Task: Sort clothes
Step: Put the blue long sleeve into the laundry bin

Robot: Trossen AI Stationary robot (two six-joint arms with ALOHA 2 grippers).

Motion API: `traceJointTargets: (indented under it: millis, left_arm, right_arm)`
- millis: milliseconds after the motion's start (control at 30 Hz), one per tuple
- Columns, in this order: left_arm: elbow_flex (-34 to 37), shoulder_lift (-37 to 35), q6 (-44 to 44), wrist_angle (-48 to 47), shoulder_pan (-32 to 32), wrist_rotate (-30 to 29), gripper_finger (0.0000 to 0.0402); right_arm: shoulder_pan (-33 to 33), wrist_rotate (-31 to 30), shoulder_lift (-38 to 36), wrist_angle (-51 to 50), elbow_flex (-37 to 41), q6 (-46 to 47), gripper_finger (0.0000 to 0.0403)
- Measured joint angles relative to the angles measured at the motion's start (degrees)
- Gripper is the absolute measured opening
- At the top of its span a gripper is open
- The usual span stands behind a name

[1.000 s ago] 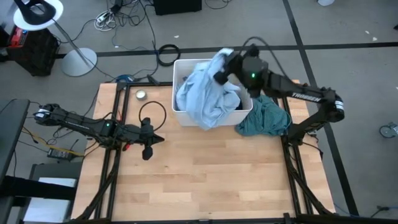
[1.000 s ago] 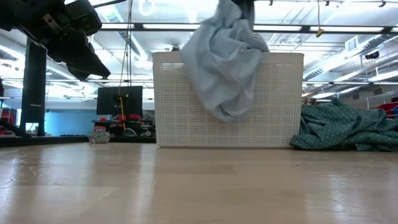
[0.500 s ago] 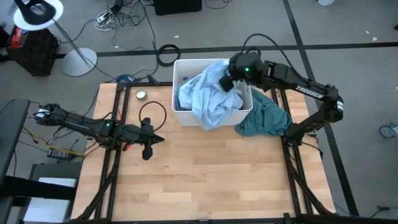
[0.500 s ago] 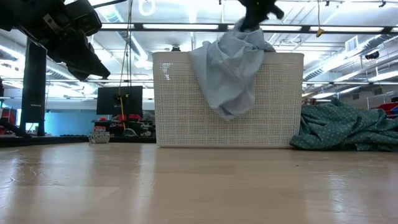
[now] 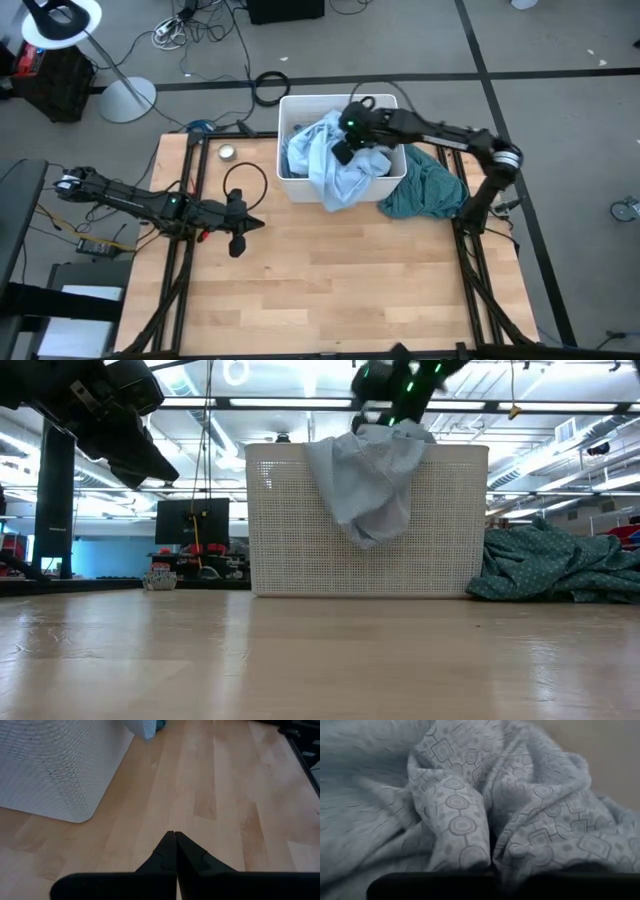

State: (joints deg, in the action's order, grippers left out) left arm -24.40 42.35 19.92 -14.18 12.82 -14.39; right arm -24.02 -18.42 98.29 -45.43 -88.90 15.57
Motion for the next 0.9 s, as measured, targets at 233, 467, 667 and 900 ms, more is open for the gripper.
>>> traceJointTargets:
  millis: [233, 467, 667, 900]
  left_arm:
    - [0.0, 0.0, -0.1, 1.1, 0.0, 0.0, 0.0]
    - [0.0, 0.0, -0.1, 1.0, 0.0, 0.0, 0.0]
    - [0.0, 0.0, -0.1, 1.0, 0.0, 0.0, 0.0]
    - [0.0, 0.0, -0.1, 1.0, 0.0, 0.0, 0.0]
  right_arm:
    - [-3.9, 6.1, 11.2, 3.4, -0.1, 0.0, 0.001]
    - [-5.8, 8.2, 15.7, 6.0, -0.3, -0.1, 0.0034]
    - [-5.7, 8.5, 10.6, 5.2, 0.1, -0.2, 0.0097]
    - [-5.6, 8.8, 1.0, 4.5, 0.1, 0.7, 0.0181]
